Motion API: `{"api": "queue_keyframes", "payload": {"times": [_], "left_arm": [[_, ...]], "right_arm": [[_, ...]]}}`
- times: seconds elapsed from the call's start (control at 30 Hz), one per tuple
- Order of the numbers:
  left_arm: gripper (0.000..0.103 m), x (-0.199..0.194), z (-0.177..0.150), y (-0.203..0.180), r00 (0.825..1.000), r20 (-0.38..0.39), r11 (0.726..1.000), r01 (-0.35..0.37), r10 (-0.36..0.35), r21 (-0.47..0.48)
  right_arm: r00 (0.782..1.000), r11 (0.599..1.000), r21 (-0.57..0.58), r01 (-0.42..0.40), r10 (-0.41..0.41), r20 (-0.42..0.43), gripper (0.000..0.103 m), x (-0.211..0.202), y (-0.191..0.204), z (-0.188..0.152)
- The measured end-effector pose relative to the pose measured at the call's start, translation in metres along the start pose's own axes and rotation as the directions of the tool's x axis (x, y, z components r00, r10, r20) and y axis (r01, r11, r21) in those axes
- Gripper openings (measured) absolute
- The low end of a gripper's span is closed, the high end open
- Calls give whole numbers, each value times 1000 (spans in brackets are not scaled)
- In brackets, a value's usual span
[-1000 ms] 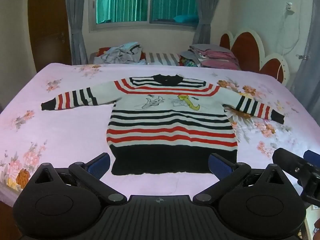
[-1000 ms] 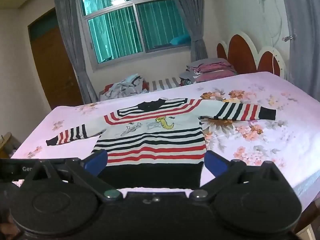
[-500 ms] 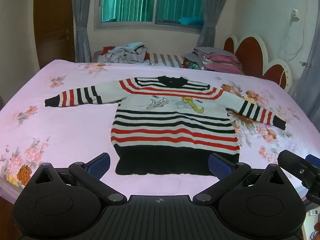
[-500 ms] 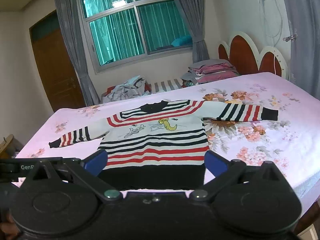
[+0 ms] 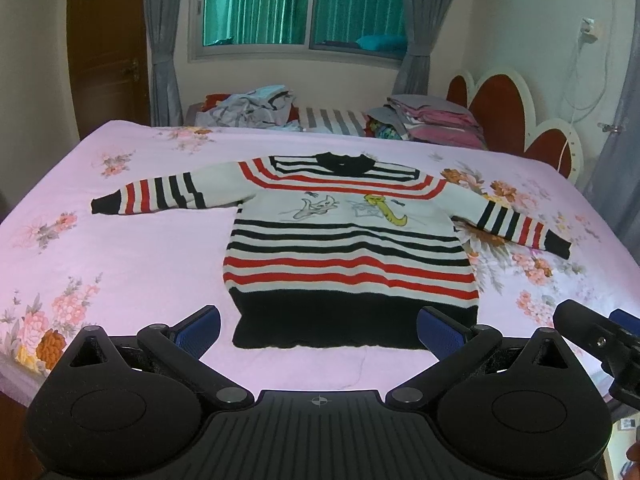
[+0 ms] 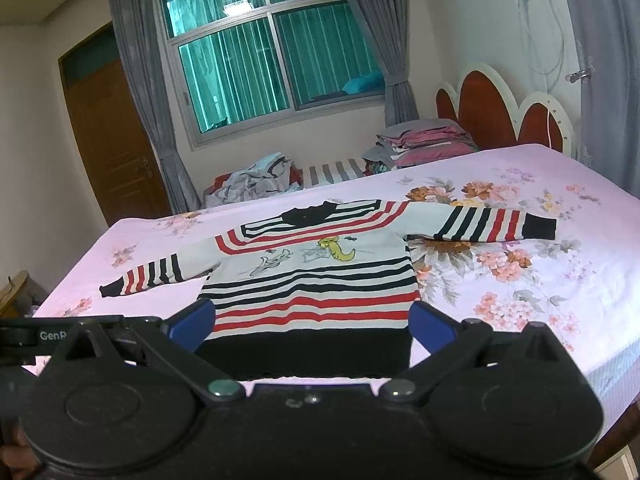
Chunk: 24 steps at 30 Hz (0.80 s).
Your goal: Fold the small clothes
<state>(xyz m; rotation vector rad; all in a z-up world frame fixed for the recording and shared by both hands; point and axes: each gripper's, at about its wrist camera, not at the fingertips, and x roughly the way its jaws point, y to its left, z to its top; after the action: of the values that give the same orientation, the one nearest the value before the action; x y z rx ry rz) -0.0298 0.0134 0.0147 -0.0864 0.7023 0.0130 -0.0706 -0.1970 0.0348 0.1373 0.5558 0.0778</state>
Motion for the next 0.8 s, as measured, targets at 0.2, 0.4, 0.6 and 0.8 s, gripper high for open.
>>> {"api": "queue_keyframes", "payload": {"times": [0.2,0.4,0.6,0.8], "left_arm": [[103,-3,-1,1,1000,-1,1000,1,-1,-4],[103,-4,-1,3,1000,-8,1000,8,-8,-13],[103,-3,-1,1,1000,-8,1000,5,-5,-13],[103,-3,3,-3,1000,-13,1000,8,-9,-19]], "right_arm": [[1000,1000,1,-2,2,-1,103,0,0,0],[1000,1000,1,-5,5,-1,103,1,0,-1],[1000,1000,4,-8,8,0,103,2,1,-1],[1000,1000,2,-7,7,4,103,3,3,0]]}}
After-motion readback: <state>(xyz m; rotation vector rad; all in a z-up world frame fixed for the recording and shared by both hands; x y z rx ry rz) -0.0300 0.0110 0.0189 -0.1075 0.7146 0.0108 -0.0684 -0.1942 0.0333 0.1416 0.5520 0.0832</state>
